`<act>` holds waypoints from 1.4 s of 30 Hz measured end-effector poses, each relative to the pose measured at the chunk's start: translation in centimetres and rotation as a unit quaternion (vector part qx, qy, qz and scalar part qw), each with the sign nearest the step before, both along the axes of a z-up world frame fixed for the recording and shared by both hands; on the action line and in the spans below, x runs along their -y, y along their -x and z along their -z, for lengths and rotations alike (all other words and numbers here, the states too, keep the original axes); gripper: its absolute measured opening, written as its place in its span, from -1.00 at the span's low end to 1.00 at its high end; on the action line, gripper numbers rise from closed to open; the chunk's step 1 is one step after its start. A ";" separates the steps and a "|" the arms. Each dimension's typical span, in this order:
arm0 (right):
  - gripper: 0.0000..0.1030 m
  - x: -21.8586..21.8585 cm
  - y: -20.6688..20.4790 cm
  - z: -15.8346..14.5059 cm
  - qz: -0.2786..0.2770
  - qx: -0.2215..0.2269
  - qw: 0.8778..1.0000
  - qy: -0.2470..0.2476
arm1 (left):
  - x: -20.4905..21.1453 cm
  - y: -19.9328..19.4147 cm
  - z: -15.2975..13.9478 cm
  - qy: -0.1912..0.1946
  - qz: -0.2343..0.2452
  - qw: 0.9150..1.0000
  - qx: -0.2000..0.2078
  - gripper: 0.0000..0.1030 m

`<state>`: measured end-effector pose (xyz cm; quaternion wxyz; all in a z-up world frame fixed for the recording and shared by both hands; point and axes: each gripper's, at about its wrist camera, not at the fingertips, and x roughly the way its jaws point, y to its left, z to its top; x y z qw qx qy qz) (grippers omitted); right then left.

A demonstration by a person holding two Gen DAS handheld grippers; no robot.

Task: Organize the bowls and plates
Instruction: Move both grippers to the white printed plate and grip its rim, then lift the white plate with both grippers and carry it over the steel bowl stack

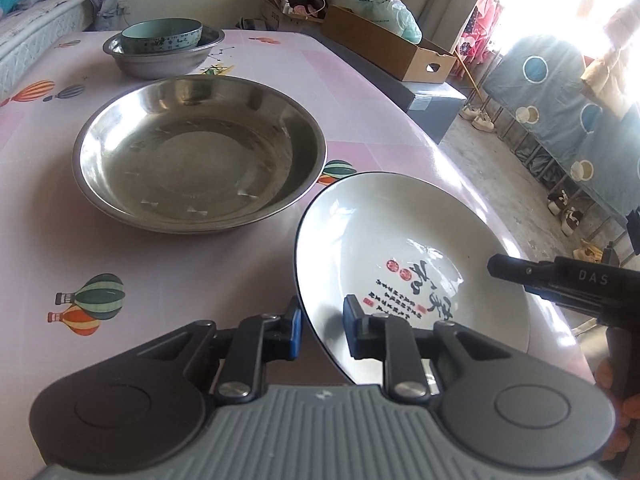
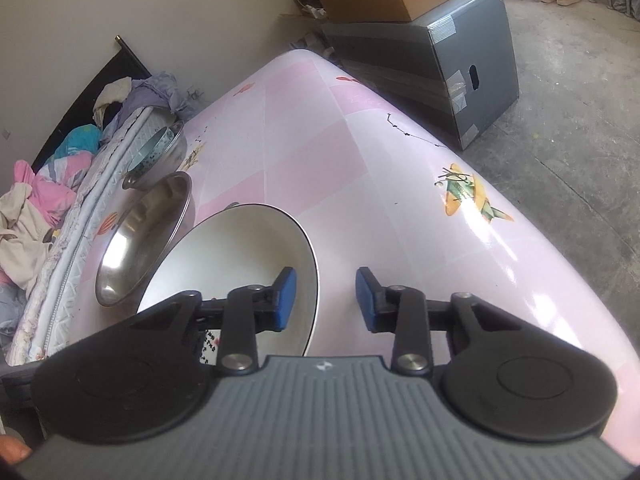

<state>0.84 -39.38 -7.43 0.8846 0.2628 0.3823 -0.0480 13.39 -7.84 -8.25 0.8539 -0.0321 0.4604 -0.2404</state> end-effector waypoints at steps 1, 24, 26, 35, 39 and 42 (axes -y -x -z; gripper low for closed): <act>-0.52 -0.1 -0.1 0.1 -0.002 -0.001 1.000 0.002 | 0.0 -0.1 0.0 0.001 0.000 1.000 0.000 -0.58; -0.71 -1.9 -0.8 0.6 -0.027 -0.002 0.999 0.018 | -0.3 0.2 -0.2 -0.010 -0.014 1.000 -0.001 -0.56; -0.71 -2.3 -1.0 0.6 -0.033 -0.003 0.999 0.018 | -0.8 0.3 -0.3 -0.008 -0.017 1.000 -0.004 -0.56; -0.71 -2.7 -1.4 0.7 -0.046 0.000 0.999 0.030 | -0.8 0.7 -0.3 -0.013 -0.015 1.000 0.003 -0.53; -0.70 -2.8 -1.4 0.8 -0.047 0.001 0.998 0.033 | -0.8 0.6 -0.2 -0.013 -0.012 1.000 0.005 -0.52; -0.69 -2.8 -1.3 0.9 -0.046 0.001 0.998 0.032 | -0.7 0.6 -0.2 -0.015 -0.012 1.000 0.005 -0.50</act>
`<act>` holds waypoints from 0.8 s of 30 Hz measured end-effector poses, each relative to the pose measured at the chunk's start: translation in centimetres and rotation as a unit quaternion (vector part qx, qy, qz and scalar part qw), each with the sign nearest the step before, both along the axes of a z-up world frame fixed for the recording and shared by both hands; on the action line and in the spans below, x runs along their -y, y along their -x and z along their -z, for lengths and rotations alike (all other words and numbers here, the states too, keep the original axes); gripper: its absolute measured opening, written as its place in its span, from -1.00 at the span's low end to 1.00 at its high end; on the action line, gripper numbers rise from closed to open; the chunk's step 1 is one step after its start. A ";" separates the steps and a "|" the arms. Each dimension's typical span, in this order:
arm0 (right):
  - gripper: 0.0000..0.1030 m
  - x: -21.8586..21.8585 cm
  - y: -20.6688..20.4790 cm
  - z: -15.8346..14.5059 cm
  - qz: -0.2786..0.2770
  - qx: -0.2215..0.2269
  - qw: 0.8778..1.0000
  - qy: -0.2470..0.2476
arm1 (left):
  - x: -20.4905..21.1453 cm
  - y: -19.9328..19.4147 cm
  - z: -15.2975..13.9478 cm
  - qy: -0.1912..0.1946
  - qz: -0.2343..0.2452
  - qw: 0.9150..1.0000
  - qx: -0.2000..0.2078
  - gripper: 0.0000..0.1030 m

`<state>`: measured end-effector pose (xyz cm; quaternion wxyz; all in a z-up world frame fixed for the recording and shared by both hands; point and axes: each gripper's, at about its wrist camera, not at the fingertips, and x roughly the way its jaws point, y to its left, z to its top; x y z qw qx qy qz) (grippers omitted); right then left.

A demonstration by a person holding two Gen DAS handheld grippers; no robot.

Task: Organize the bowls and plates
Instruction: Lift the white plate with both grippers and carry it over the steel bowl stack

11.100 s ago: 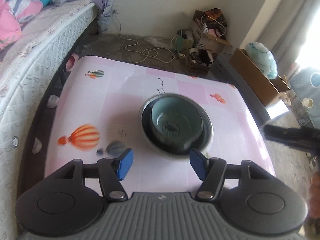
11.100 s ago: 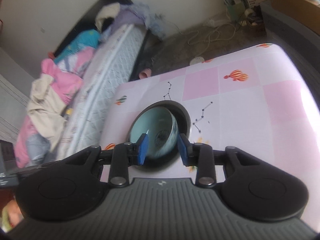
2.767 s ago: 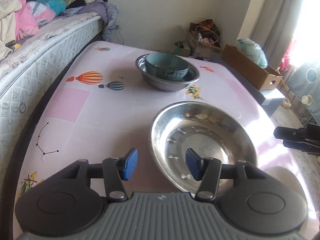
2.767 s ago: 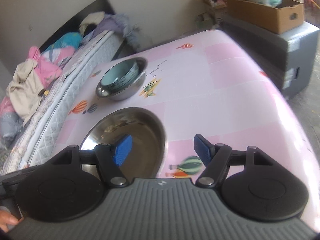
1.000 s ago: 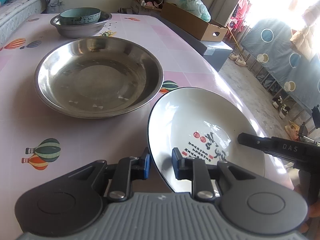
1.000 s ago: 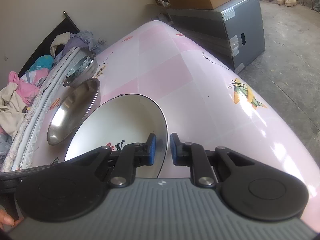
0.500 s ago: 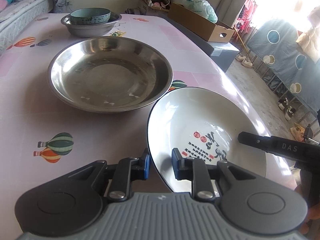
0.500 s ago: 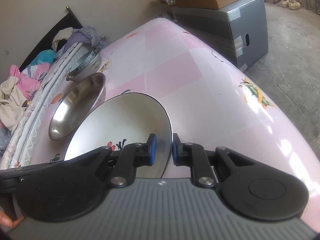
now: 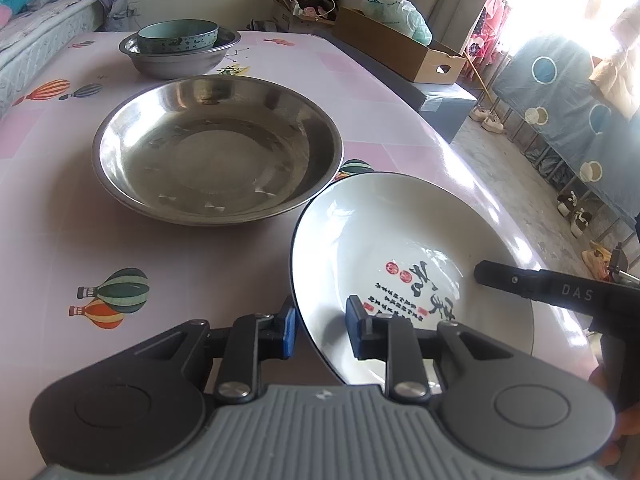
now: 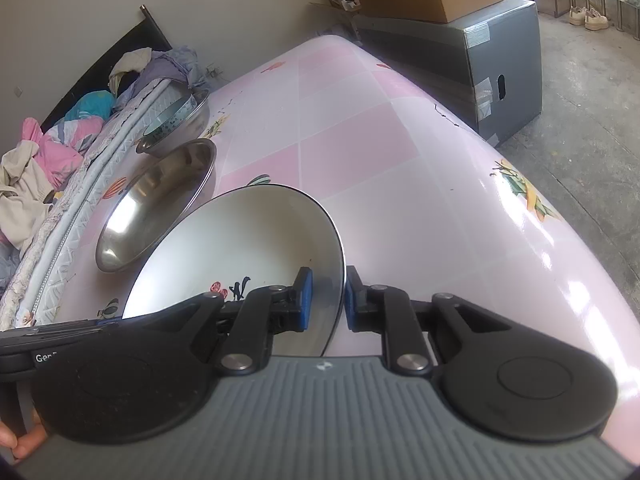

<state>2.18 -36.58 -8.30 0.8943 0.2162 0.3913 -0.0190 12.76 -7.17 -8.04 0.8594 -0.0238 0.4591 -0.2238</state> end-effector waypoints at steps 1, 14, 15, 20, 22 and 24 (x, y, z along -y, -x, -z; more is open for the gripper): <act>-0.69 0.0 0.0 0.0 0.000 0.000 1.000 -0.001 | 0.0 0.1 0.0 -0.001 0.000 1.000 0.001 -0.50; -0.65 -0.4 0.0 -0.7 0.009 -0.001 1.000 0.012 | 1.0 0.5 -0.3 -0.016 -0.008 1.000 0.013 -0.42; -0.65 -0.4 0.0 -0.8 0.009 0.000 1.000 0.015 | 1.0 0.5 -0.4 -0.016 -0.008 1.000 0.014 -0.43; -0.65 -0.3 0.2 -0.9 0.012 0.001 1.000 0.017 | 1.3 0.6 -0.6 -0.017 -0.006 1.000 0.018 -0.43; -0.65 -0.2 0.3 -0.9 0.013 0.001 1.000 0.018 | 1.4 0.6 -0.6 -0.018 -0.005 1.000 0.019 -0.43; -0.65 -0.1 0.4 -0.9 0.014 0.001 1.000 0.017 | 1.4 0.7 -0.6 -0.018 -0.004 1.000 0.020 -0.43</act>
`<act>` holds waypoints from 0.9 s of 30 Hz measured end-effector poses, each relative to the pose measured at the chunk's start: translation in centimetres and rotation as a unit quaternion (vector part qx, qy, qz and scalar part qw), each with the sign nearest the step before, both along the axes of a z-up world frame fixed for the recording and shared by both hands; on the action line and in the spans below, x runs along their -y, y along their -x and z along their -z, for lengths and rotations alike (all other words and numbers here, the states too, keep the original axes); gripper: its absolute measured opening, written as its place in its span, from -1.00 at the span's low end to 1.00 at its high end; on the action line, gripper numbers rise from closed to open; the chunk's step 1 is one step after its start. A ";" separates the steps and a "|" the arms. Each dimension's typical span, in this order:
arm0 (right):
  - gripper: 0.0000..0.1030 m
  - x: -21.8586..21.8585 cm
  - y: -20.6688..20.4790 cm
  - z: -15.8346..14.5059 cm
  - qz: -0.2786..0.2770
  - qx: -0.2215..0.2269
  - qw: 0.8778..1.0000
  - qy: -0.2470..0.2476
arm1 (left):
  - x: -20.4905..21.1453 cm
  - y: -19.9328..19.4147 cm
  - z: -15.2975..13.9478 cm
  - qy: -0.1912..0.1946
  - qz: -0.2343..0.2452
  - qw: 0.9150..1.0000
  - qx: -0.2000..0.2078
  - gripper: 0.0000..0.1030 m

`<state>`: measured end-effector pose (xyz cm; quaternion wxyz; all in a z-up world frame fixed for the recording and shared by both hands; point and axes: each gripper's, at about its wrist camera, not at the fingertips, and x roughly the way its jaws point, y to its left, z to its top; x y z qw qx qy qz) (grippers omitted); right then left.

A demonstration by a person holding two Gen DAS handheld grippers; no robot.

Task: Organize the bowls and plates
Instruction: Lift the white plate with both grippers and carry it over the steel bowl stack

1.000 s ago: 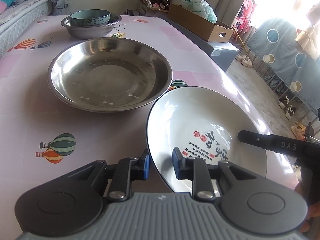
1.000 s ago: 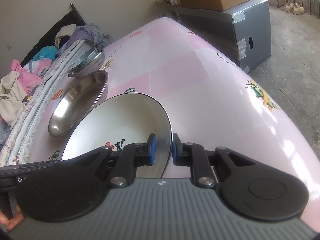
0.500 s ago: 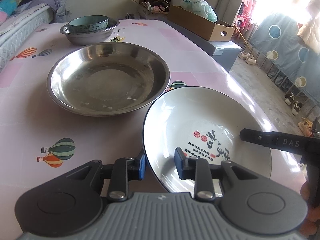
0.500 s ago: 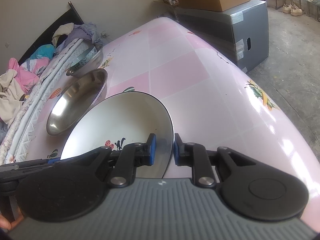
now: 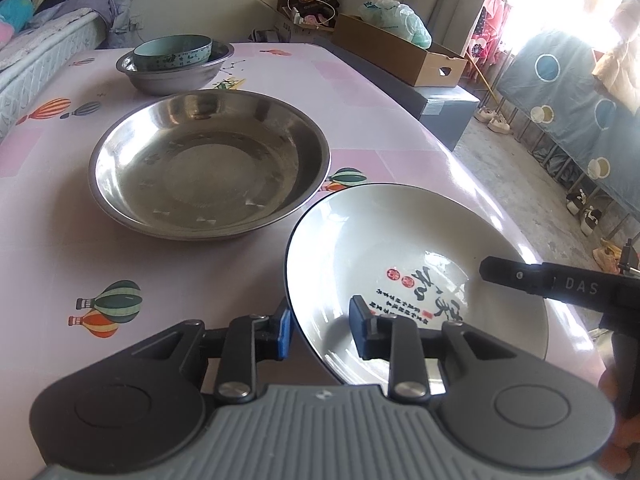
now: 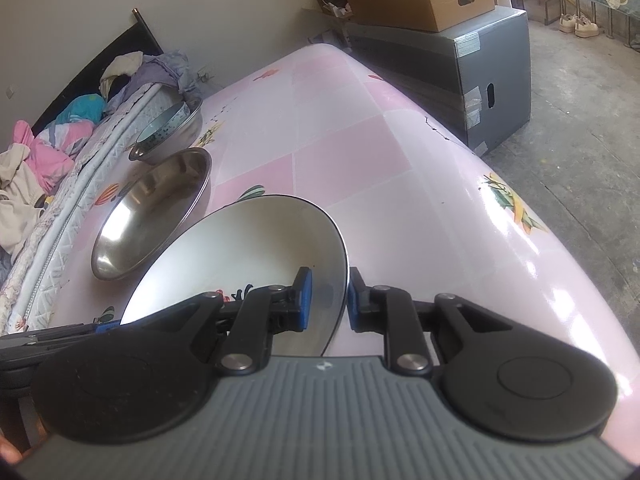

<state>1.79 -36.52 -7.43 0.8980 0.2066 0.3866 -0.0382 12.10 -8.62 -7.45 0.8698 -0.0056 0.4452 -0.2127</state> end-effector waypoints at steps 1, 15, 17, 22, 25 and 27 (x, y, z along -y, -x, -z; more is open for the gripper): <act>-0.65 0.0 0.0 0.0 0.001 0.000 1.000 0.000 | 0.1 0.0 0.0 0.000 0.001 1.000 0.001 -0.43; -0.65 0.2 0.4 -0.6 0.004 0.006 1.000 0.010 | 0.3 0.2 -0.6 0.005 0.007 1.000 0.009 -0.43; -0.65 0.2 0.5 -0.7 0.004 0.008 1.000 0.011 | 0.3 0.3 -0.7 0.006 0.007 1.000 0.011 -0.43; -0.65 0.3 0.7 -1.2 0.006 0.015 1.000 0.012 | 0.4 0.5 -1.2 0.009 0.007 1.000 0.017 -0.43; -0.65 0.4 0.7 -1.5 0.007 0.018 1.000 0.013 | 0.3 0.6 -1.5 0.011 0.007 1.000 0.020 -0.43; -0.65 0.4 0.8 -1.7 0.007 0.020 1.000 0.013 | 0.3 0.8 -1.7 0.012 0.006 1.000 0.023 -0.43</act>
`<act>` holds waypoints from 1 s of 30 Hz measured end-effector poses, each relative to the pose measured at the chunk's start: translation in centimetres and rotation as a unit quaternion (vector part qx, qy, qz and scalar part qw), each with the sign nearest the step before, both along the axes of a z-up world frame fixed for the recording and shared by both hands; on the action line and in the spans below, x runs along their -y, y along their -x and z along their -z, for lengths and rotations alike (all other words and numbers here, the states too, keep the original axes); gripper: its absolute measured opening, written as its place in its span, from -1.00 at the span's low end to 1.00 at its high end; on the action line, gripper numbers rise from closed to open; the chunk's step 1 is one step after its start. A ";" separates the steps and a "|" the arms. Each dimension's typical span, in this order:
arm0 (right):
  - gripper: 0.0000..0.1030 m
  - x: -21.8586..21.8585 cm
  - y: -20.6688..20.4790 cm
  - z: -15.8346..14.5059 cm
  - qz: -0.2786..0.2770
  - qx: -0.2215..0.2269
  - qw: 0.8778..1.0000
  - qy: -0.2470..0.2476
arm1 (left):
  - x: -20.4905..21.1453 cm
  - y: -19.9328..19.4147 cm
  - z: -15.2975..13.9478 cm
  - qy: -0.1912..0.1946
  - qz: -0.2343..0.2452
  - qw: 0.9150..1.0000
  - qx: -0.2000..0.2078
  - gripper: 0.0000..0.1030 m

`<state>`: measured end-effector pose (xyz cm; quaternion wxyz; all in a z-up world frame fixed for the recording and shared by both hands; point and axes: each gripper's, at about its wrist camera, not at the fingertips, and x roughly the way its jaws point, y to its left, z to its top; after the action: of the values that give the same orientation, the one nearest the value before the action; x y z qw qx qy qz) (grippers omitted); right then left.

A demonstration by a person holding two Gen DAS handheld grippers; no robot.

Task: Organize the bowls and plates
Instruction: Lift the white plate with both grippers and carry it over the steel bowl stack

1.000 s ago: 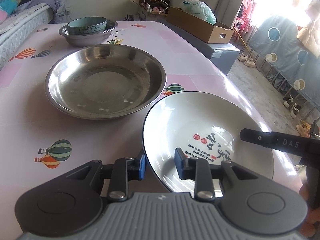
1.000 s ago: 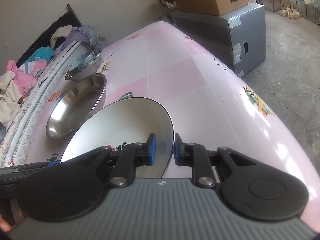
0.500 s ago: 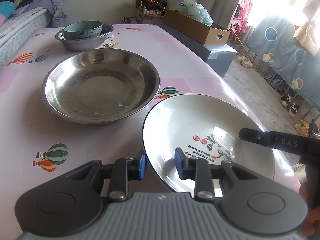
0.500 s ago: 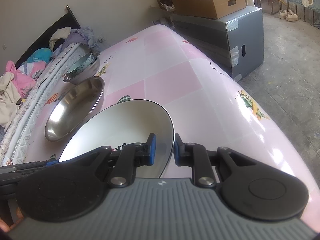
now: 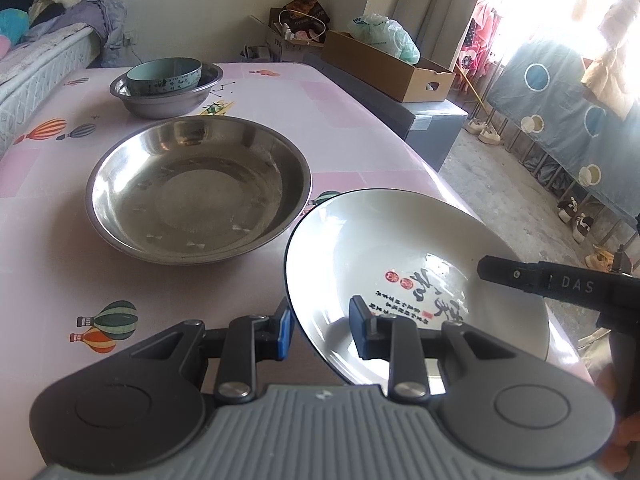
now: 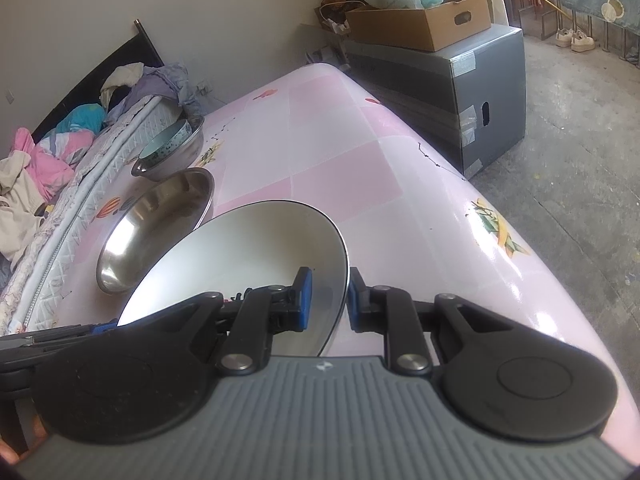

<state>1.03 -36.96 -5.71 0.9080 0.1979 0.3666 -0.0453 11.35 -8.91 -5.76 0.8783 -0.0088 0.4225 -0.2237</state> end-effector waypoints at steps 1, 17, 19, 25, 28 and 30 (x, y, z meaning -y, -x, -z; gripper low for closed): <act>-0.65 0.0 0.0 -0.1 0.000 0.001 1.000 0.001 | 0.0 0.1 -0.1 0.001 -0.001 1.000 0.001 -0.43; -0.65 -2.1 -1.9 -2.6 -0.032 0.025 0.999 0.009 | -3.0 -0.2 -2.2 0.019 -0.041 0.999 0.021 -0.43; -0.65 -2.6 -2.5 -2.9 -0.039 0.028 0.999 0.011 | -3.7 -0.4 -2.5 0.021 -0.049 0.998 0.022 -0.43; -0.65 -4.7 -4.5 -3.8 -0.063 0.035 0.997 0.015 | -5.8 -1.2 -3.0 0.027 -0.076 0.996 0.028 -0.43; -0.65 -5.8 -5.5 -3.9 -0.075 0.035 0.996 0.016 | -6.9 -1.8 -3.0 0.029 -0.089 0.995 0.027 -0.43; -0.65 -6.5 -6.2 -3.7 -0.082 0.034 0.996 0.016 | -7.6 -2.3 -2.9 0.030 -0.098 0.994 0.025 -0.43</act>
<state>7.20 -30.43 -1.96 0.9235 0.1536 0.3501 0.0305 13.69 -1.29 -2.88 0.9057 -0.0703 0.3904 -0.1494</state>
